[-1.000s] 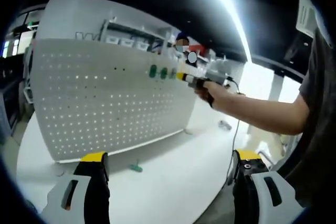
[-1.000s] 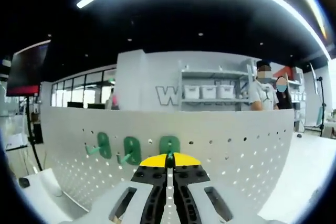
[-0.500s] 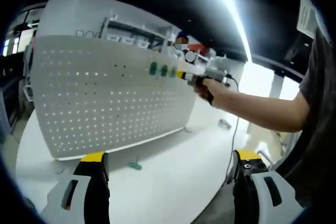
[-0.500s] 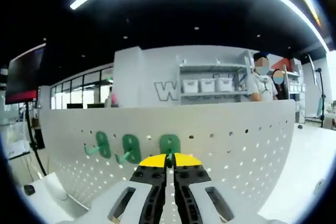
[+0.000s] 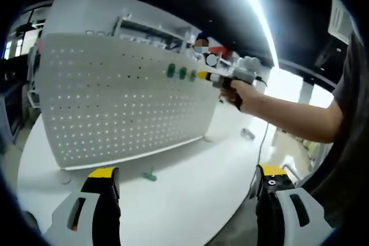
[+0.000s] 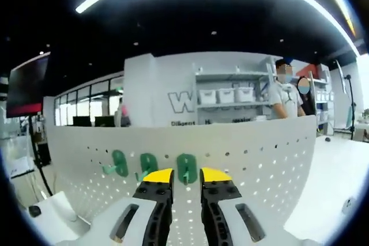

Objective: Insert the hook assembly into the mounting plate slot until the hook locks in place.

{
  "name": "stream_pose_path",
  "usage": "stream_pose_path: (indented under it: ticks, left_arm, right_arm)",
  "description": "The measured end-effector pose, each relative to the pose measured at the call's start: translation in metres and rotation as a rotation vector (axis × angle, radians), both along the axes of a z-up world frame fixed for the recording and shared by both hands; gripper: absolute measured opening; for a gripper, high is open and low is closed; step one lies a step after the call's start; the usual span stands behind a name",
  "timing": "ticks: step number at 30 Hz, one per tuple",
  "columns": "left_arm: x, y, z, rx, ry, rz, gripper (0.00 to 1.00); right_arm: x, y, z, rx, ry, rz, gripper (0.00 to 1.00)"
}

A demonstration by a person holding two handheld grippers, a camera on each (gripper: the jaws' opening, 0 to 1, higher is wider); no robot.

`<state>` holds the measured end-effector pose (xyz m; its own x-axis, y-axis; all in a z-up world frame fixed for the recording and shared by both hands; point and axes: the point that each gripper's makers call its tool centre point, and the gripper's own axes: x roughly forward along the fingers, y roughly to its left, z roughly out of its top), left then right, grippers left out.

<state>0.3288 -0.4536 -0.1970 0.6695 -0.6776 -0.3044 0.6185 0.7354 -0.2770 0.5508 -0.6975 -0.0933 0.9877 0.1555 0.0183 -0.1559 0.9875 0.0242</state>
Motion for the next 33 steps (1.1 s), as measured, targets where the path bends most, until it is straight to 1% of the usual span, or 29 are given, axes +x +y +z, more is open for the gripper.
stream_pose_path:
  ticks: [2, 5, 8, 12, 15, 17, 18, 21, 24, 30, 32, 33]
  left_arm:
    - [-0.001, 0.0, -0.002, 0.001, 0.004, 0.0, 1.0]
    - [-0.004, 0.0, -0.003, 0.001, 0.008, 0.002, 1.0]
    - [-0.005, 0.001, -0.003, 0.001, 0.009, 0.008, 1.0]
    - [-0.008, 0.004, -0.004, -0.001, 0.011, 0.02, 1.0]
    - [-0.009, 0.005, -0.004, -0.007, 0.013, 0.029, 1.0]
    - [-0.01, 0.005, -0.004, -0.005, 0.016, 0.031, 1.0]
    - [-0.01, 0.006, -0.004, -0.004, 0.016, 0.031, 1.0]
    - [-0.011, 0.007, -0.004, -0.001, 0.013, 0.035, 1.0]
    - [-0.012, 0.008, -0.004, -0.001, 0.014, 0.039, 1.0]
    - [-0.014, 0.007, -0.003, 0.005, 0.013, 0.034, 1.0]
    - [-0.015, 0.008, -0.002, 0.005, 0.011, 0.035, 1.0]
    - [-0.015, 0.009, -0.002, 0.005, 0.01, 0.036, 1.0]
  right_arm:
    - [-0.006, 0.0, -0.002, -0.011, 0.005, -0.005, 0.16]
    - [-0.014, -0.003, -0.005, 0.001, 0.008, -0.005, 0.16]
    - [-0.025, -0.006, -0.004, 0.0, 0.006, -0.01, 0.16]
    - [-0.039, -0.008, -0.008, -0.006, 0.013, -0.007, 0.16]
    - [-0.049, -0.007, -0.015, -0.013, 0.028, 0.001, 0.16]
    - [-0.058, -0.003, -0.022, 0.013, 0.055, 0.019, 0.16]
    - [-0.064, 0.001, -0.022, -0.002, 0.049, 0.039, 0.17]
    - [-0.077, 0.006, -0.027, -0.036, 0.057, 0.056, 0.16]
    - [-0.087, 0.012, -0.037, -0.049, 0.08, 0.078, 0.16]
    - [-0.108, 0.033, -0.076, -0.084, 0.156, 0.144, 0.17]
    - [-0.115, 0.04, -0.088, -0.083, 0.183, 0.169, 0.17]
    - [-0.118, 0.043, -0.092, -0.089, 0.189, 0.176, 0.17]
